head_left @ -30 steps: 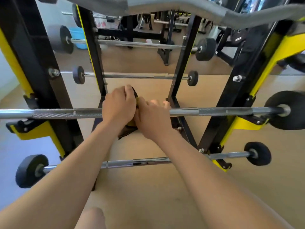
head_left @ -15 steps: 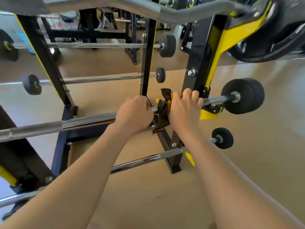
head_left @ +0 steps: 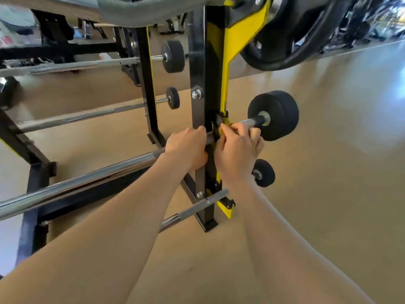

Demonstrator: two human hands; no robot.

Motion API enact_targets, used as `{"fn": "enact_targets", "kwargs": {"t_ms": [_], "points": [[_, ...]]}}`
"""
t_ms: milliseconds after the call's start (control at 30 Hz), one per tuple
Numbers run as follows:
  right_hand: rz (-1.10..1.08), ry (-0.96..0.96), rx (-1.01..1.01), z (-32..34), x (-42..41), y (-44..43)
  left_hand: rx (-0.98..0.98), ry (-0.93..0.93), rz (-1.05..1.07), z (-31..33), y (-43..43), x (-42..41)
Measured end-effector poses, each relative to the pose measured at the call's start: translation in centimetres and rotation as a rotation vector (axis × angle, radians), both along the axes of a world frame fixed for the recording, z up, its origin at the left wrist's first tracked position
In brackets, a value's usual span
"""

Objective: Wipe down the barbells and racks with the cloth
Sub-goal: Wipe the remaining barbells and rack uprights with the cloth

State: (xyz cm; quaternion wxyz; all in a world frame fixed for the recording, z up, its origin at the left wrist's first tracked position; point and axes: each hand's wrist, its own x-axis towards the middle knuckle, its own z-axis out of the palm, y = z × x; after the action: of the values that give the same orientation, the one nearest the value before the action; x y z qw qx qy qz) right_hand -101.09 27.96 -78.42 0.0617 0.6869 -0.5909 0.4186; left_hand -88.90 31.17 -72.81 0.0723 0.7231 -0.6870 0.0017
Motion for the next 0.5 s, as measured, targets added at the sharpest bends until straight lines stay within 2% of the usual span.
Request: {"fn": "enact_targets", "kwargs": {"t_ms": [133, 267, 400, 433, 500], "points": [[-0.146, -0.002, 0.066, 1.2, 0.9, -1.8, -0.076, -0.142, 0.111, -1.5, -1.3, -0.3], [-0.246, -0.218, 0.155, 2.8, 0.8, -4.4, -0.126, -0.157, 0.120, -2.3, -1.4, -0.5], [-0.257, -0.411, 0.262, 4.3, 0.4, -5.9, -0.198, -0.178, 0.087, -2.9, -1.5, -0.1], [-0.267, -0.378, 0.290, 4.5, 0.5, -6.0, -0.218, -0.181, 0.081, -3.2, -1.6, 0.1], [-0.279, -0.086, 0.298, 4.5, 1.0, -5.4, -0.231, -0.180, 0.077, -3.4, -1.7, 0.2]]}}
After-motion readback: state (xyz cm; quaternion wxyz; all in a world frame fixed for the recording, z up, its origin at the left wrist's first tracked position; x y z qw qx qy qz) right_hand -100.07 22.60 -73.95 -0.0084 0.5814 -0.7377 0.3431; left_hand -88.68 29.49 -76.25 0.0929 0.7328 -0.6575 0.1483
